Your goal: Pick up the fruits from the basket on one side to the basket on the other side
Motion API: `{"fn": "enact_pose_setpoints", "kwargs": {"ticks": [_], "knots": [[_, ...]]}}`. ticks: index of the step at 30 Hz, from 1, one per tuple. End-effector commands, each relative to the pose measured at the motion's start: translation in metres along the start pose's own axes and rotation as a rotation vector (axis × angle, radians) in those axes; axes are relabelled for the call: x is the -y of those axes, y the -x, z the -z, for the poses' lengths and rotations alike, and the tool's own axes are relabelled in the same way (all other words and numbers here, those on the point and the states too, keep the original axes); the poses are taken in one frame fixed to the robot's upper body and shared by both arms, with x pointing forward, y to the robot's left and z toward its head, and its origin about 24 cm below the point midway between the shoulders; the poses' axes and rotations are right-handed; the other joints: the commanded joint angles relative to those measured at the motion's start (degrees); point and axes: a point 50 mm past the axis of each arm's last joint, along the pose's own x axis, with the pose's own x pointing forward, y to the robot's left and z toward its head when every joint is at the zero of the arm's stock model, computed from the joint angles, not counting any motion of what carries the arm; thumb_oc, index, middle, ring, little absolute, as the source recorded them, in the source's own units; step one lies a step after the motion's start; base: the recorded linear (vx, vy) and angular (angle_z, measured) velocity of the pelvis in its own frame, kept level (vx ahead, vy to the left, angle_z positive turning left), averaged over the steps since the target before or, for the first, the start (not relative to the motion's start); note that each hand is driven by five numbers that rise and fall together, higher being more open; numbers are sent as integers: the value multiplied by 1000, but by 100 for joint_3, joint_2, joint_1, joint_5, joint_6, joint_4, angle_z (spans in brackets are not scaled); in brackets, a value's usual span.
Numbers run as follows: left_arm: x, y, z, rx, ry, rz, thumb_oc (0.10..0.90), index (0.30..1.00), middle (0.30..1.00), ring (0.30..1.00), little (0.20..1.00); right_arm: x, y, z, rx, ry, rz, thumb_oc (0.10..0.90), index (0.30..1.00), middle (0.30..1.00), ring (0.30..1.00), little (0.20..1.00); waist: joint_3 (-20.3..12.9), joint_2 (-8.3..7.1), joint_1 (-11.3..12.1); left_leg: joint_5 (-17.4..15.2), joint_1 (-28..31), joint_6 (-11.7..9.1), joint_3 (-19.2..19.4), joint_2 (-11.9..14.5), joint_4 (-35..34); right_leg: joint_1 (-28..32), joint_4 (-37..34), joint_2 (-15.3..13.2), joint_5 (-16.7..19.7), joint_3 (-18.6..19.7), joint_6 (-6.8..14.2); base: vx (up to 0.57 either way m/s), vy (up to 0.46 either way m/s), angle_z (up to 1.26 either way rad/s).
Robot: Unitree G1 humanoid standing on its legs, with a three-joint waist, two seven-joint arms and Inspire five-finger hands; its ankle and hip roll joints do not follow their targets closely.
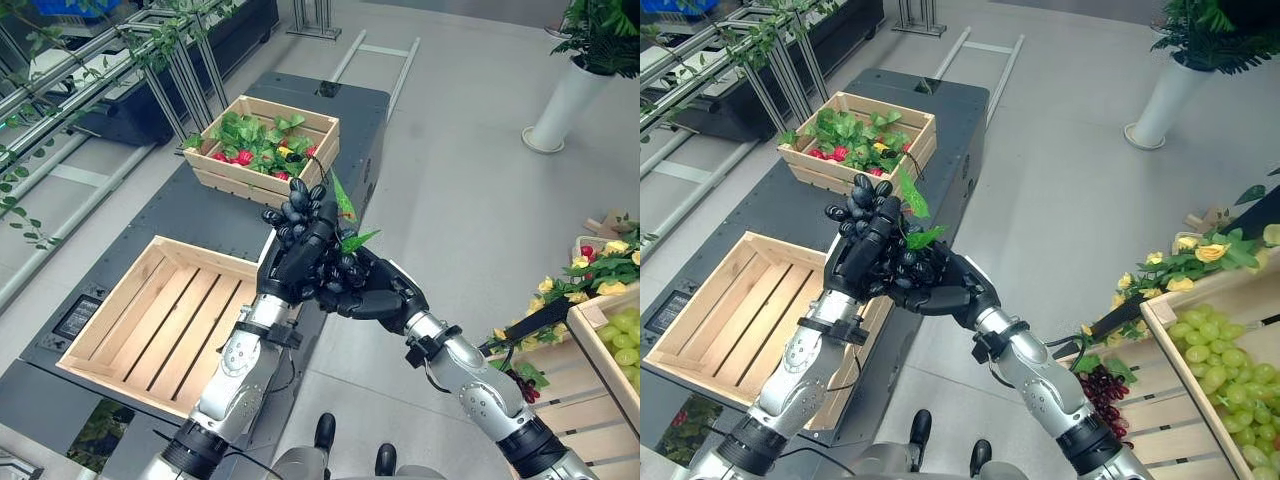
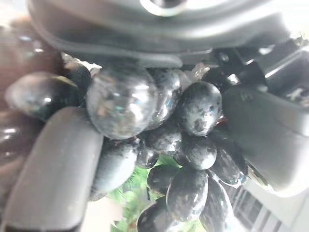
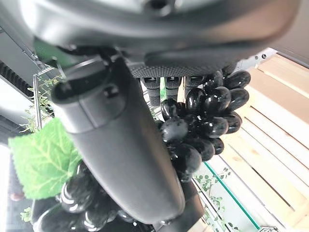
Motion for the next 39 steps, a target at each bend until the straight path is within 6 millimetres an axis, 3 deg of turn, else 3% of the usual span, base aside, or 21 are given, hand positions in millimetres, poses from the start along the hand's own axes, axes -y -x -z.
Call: {"fn": "enact_pose_setpoints", "kwargs": {"ticks": [1,10,11,12,14,24,28,30,35,36,39], "knots": [[32,-11,-29,222,107,197,400,300,300,300,300,-21,-8,-9,94,-70,-90,800,900,900,900,900,-869,-192,-23,-966,336,-31,271,-177,9,-284,4,-155,159,126,259,0,0,0],[49,-10,-24,174,176,320,400,300,300,300,300,-21,-11,-6,108,-67,-46,800,900,900,900,900,-874,-186,-32,-970,343,-18,283,-177,9,-278,4,-151,164,156,257,0,0,0],[49,-10,-23,171,178,328,400,300,300,300,300,-21,-11,-6,109,-67,-45,776,865,865,865,865,-875,-186,-32,-971,344,-17,281,-178,9,-278,4,-150,164,158,257,0,0,0],[51,-10,-22,166,176,342,400,300,300,300,300,-21,-11,-7,112,-70,-44,598,596,596,596,596,-872,-186,-35,-974,348,-14,284,-177,9,-278,4,-148,165,164,257,0,0,0],[54,-9,-21,158,178,371,400,300,300,300,300,-21,-11,-7,119,-71,-35,400,300,300,300,300,-872,-183,-40,-977,348,-10,285,-178,9,-283,4,-147,167,170,259,0,0,0],[63,-8,-23,157,124,445,400,300,300,300,300,-18,-10,-6,135,-81,-13,400,300,300,300,300,-893,-170,-60,-990,342,-9,312,-171,9,-299,4,-130,163,207,259,-1,-1,-1],[61,-8,-27,188,24,435,400,300,300,300,300,-17,-9,-7,143,-77,0,400,300,300,300,300,-899,-160,-72,-990,337,-10,304,-169,9,-305,4,-124,161,233,257,-5,0,-7],[59,-8,-33,225,-81,437,444,366,366,366,366,-14,-8,-8,145,-74,9,400,300,300,300,300,-907,-153,-75,-989,331,-11,302,-166,9,-311,4,-124,157,240,260,-4,4,-5],[51,-9,-46,279,-231,419,624,636,636,636,636,-7,-4,-9,147,-65,26,400,300,300,300,300,-915,-130,-64,-982,337,-21,295,-159,9,-300,4,-128,150,246,258,0,0,0],[48,-9,-52,301,-300,415,800,900,900,900,900,-5,-2,-9,147,-62,33,400,300,300,300,300,-920,-116,-63,-981,338,-24,301,-154,9,-299,4,-132,149,244,261,0,0,0],[43,-11,-60,344,-411,376,800,900,900,900,900,-1,0,-10,148,-56,44,400,300,300,300,300,-937,-97,-68,-971,333,-25,283,-158,9,-301,4,-136,146,253,262,0,0,0]]}}
